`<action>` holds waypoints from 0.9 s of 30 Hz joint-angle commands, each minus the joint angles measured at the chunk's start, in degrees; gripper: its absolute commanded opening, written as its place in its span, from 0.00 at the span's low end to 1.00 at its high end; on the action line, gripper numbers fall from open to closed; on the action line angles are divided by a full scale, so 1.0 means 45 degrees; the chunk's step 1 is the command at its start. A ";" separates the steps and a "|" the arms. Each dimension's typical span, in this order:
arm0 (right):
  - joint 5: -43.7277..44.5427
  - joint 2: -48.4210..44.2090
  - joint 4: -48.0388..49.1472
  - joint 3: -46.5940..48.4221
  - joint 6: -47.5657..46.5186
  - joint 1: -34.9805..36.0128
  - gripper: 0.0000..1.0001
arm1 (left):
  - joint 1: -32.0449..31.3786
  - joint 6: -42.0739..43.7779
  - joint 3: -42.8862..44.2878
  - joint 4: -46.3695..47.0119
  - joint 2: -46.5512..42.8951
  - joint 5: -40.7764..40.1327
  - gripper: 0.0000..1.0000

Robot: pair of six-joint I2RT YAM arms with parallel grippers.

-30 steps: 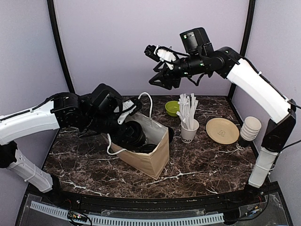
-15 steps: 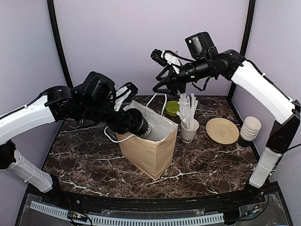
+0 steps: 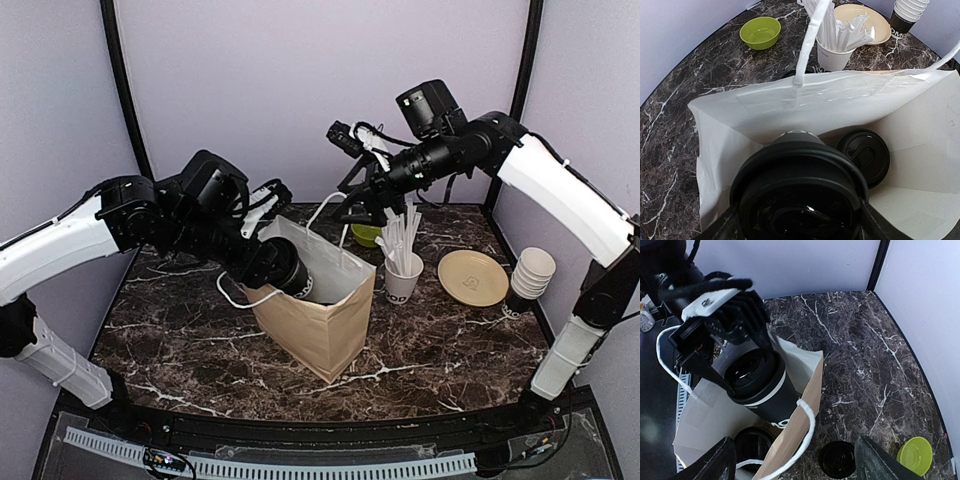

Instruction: Pack the takeout coffee

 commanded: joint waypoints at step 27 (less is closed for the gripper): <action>0.1100 0.1053 -0.0967 0.1181 -0.0828 0.0282 0.86 | 0.0122 -0.0574 0.5588 -0.4144 -0.1559 -0.4896 0.54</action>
